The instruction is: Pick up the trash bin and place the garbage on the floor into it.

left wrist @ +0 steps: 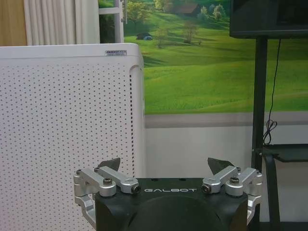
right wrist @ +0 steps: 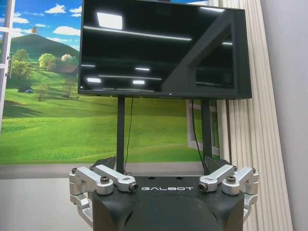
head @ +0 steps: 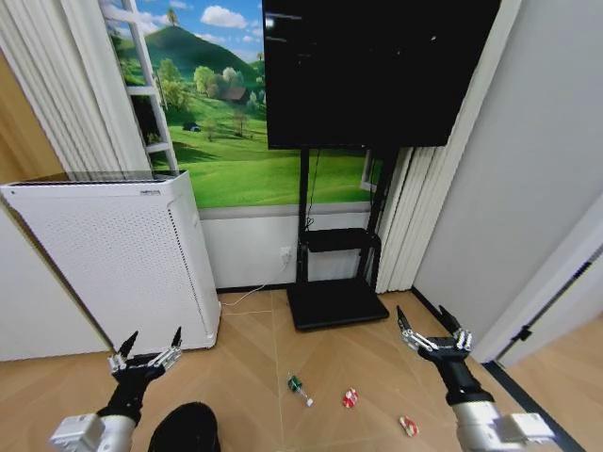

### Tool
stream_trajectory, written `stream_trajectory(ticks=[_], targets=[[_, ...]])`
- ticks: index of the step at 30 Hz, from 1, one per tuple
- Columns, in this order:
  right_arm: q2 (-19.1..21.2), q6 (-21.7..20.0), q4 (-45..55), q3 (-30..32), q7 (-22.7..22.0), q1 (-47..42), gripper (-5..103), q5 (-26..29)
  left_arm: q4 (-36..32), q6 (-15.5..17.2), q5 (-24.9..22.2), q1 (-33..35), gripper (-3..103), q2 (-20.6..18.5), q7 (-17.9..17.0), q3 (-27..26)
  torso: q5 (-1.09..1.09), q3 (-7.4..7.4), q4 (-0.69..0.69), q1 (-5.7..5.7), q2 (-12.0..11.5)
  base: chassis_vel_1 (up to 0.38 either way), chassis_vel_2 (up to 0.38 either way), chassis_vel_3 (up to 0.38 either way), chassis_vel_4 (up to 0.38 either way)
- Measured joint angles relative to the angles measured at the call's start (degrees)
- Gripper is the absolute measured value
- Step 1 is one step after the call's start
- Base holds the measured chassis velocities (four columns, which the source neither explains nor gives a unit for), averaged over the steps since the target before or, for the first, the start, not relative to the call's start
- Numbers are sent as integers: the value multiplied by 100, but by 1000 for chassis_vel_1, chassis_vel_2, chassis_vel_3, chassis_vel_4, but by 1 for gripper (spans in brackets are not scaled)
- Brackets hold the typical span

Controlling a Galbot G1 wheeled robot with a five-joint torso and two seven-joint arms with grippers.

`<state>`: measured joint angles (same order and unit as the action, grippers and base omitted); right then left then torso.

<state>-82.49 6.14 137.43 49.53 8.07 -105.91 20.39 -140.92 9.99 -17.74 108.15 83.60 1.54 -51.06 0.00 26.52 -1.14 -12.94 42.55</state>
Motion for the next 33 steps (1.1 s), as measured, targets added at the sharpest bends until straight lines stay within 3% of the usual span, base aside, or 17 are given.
stream_trajectory(ticks=[9, 20, 33], targets=[[15, 189, 23, 69, -171, -152, 100, -100, 94, -114, -55, -163, 99, -169, -205, -3, 0, 3, -2, -7, -3, -185, 119, 175, -132], [259, 71, -194, -141, -311, 239, 100, 307, -232, -192, 268, 369, 101, 644, -267, -192, 0, -1, 0, 2, 1, 17, -3, -15, 8], [344, 21, -343, -161, -331, 361, 100, 431, -241, -287, 288, 326, 99, 740, -278, -259, 0, -104, 0, 82, -181, 0, 0, 0, 0]])
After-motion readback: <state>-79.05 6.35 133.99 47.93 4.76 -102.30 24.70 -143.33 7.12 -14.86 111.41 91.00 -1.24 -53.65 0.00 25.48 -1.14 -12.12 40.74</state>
